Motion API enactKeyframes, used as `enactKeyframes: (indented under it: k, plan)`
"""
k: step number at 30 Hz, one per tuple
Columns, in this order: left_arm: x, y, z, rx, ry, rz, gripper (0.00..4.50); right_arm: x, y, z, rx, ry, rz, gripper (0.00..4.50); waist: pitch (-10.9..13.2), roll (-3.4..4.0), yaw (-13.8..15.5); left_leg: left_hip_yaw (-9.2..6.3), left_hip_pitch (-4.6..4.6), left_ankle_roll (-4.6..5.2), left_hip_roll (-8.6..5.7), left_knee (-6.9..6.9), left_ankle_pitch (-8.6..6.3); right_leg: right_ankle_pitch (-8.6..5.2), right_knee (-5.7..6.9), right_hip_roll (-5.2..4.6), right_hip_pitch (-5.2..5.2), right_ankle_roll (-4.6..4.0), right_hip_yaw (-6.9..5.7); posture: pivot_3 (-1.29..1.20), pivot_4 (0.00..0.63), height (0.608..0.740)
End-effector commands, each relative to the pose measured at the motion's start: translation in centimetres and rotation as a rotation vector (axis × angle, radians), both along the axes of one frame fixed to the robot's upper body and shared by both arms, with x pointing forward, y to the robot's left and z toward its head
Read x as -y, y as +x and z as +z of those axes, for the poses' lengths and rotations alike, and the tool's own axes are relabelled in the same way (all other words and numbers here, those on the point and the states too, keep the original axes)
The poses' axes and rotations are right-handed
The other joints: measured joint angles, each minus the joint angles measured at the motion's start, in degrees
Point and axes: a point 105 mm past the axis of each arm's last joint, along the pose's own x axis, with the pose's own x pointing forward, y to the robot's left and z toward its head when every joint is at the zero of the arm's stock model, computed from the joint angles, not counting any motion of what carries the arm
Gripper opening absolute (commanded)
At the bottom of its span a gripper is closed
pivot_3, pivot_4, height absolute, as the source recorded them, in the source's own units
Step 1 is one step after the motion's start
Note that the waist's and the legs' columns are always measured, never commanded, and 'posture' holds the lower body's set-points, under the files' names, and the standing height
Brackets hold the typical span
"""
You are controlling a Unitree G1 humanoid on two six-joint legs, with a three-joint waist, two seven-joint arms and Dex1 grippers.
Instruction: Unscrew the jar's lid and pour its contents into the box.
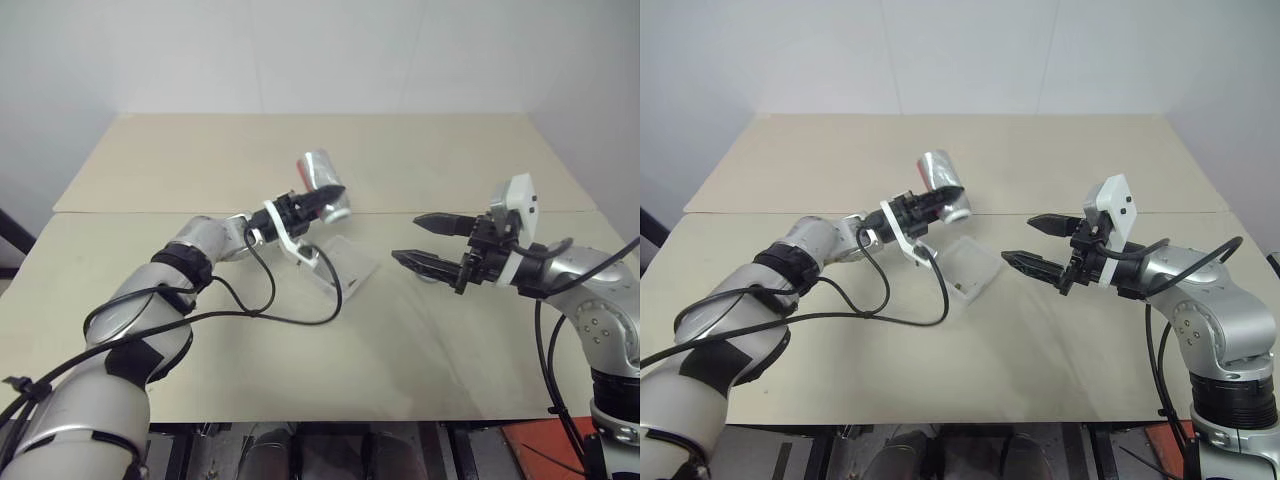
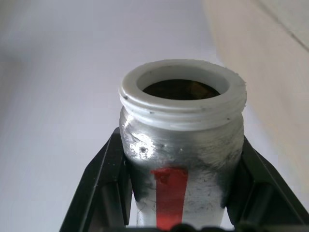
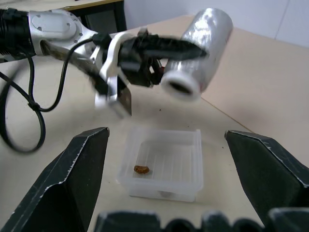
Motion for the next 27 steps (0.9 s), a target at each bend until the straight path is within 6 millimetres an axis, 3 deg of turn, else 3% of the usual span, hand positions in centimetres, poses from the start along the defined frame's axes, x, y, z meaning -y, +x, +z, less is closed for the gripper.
enactKeyframes:
  k: [1, 7, 12, 18, 25, 27]
  plan:
    - [-1.8, 0.8, 2.1, -0.245, -0.347, 0.067, 2.07, -0.4, -0.5, 1.4, 0.056, 0.014, 0.037, 4.47, -0.01, 0.01, -0.15, 0.0, -0.01, 0.0, 0.0, 0.04, 0.0, 0.0, 0.02, -0.01, 0.0, 0.0, 0.0, 0.0, 0.15, 0.74]
    - [-4.2, 0.5, 0.7, -0.807, -0.891, 0.068, 2.07, -0.6, -0.2, 1.2, 0.051, -0.001, 0.05, 4.47, -0.01, 0.02, -0.58, -0.01, -0.01, -0.01, 0.09, 0.31, 0.0, 0.0, 0.15, -0.02, 0.03, 0.0, 0.01, 0.0, 0.15, 0.74]
    - [-5.6, -0.5, -1.2, -1.068, -1.121, 0.103, 2.07, -0.6, 0.0, 1.2, 0.049, -0.004, 0.053, 4.47, -0.01, 0.02, -0.81, -0.07, 0.16, -0.01, 0.05, 0.31, 0.0, 0.0, 0.22, 0.0, 0.18, 0.0, 0.04, 0.0, 0.15, 0.74]
    - [-6.6, -1.4, -2.6, -1.197, -1.331, 0.127, 2.07, -0.8, -0.1, 1.2, 0.047, 0.003, 0.059, 4.47, -0.02, 0.03, -0.35, -0.11, 0.23, 0.0, 0.02, 0.32, 0.0, 0.01, 0.23, -0.01, 0.26, -0.01, 0.09, 0.0, 0.15, 0.74]
    - [-7.3, -2.0, -5.1, -1.236, -1.35, 0.182, 2.07, -0.9, -0.2, 1.1, 0.046, 0.009, 0.055, 4.47, -0.02, 0.03, -0.32, -0.11, 0.25, 0.0, 0.01, 0.3, 0.0, 0.01, 0.22, 0.0, 0.27, -0.02, 0.1, 0.0, 0.15, 0.74]
    - [-7.3, -2.2, -5.5, -1.232, -1.333, 0.194, 2.78, -0.9, -0.2, 1.1, 0.047, 0.01, 0.054, 4.5, -0.03, 0.04, -0.32, -0.1, 0.25, 0.0, 0.02, 0.3, -0.01, 0.01, 0.22, -0.01, 0.28, -0.02, 0.1, 0.0, 0.15, 0.74]
